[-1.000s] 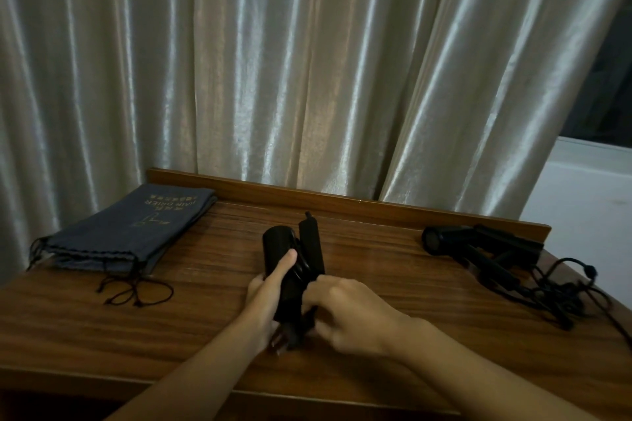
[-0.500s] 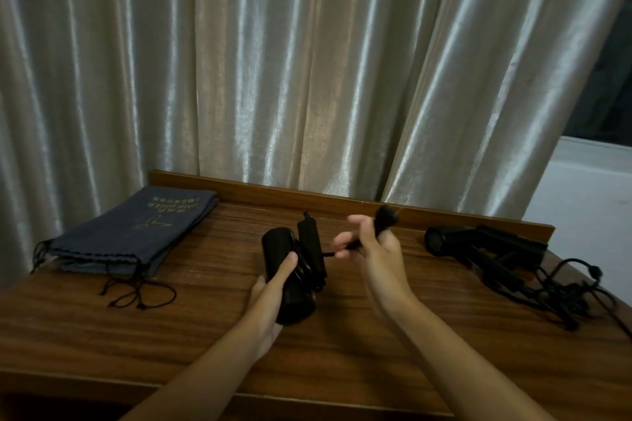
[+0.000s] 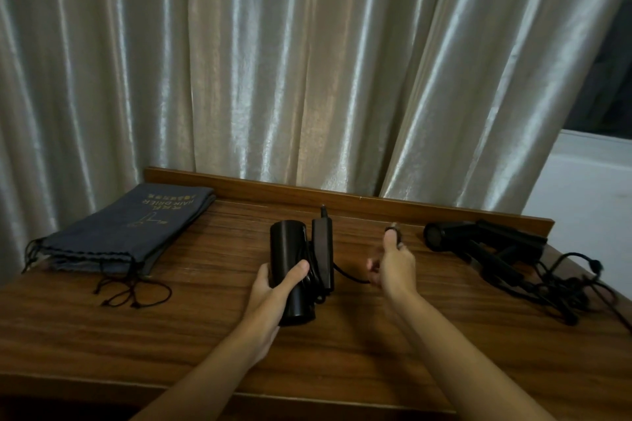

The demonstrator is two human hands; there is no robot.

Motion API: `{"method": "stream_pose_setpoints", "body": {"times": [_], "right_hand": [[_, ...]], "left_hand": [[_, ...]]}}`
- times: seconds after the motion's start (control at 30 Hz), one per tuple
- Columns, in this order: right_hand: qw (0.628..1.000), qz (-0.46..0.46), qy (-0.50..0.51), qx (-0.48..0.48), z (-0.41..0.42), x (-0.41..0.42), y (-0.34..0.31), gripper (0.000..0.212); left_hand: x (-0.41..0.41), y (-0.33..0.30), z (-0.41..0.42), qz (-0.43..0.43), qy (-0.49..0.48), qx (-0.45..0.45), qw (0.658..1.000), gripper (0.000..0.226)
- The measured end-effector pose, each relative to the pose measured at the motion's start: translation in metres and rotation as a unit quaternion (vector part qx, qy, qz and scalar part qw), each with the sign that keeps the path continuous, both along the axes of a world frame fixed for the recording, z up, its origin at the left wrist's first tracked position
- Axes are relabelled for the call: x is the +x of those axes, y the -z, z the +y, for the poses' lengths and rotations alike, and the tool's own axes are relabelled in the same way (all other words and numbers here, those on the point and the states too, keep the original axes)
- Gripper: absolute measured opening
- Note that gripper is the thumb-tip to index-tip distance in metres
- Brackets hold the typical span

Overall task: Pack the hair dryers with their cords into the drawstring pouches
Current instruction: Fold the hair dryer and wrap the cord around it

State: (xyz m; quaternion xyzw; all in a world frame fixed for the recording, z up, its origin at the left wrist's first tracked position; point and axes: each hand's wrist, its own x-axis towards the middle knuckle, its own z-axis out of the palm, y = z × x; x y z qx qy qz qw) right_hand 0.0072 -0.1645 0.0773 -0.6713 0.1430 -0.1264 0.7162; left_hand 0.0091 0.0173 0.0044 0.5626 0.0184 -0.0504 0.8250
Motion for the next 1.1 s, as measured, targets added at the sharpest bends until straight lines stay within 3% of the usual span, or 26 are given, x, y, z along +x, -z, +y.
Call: {"method": "stream_pose_setpoints", "body": {"times": [0.1,0.3,0.5,0.57,0.63,0.73,0.83,0.97,1.1], "right_hand": [[0.994,0.052,-0.094,-0.013,0.001,-0.007,0.008,0.041],[0.953,-0.022,-0.253,-0.168,0.018,-0.037,0.029,0.04],[0.959,-0.138,-0.17,-0.182,0.031,-0.047,0.021,0.034],[0.96,-0.149,-0.15,-0.182,0.034,-0.047,0.018,0.025],[0.953,-0.133,-0.129,-0.241,0.035,-0.046,0.017,0.018],[0.925,-0.088,-0.072,-0.362,0.035,-0.043,0.017,0.017],[0.911,-0.084,-0.06,-0.399,0.035,-0.042,0.016,0.018],[0.859,-0.106,-0.053,-0.498,0.036,-0.04,0.017,0.008],[0.82,-0.133,-0.047,-0.554,0.033,-0.041,0.017,0.021]], "left_hand": [[-0.001,-0.002,-0.001,0.011,-0.014,-0.022,1.0,0.083],[-0.003,-0.005,0.001,0.028,-0.006,-0.059,0.998,0.075],[-0.003,-0.003,-0.001,0.023,-0.007,-0.03,0.999,0.069],[-0.001,-0.002,-0.001,0.029,-0.01,-0.032,0.999,0.067],[0.0,-0.002,0.0,0.03,-0.011,-0.031,0.999,0.066],[0.0,0.0,0.0,0.018,-0.009,-0.018,1.0,0.068],[0.0,0.001,-0.002,0.002,-0.011,-0.001,1.0,0.074],[-0.001,0.003,-0.004,-0.013,-0.024,0.023,0.999,0.068],[-0.001,0.004,-0.005,-0.027,-0.037,0.035,0.998,0.061]]}}
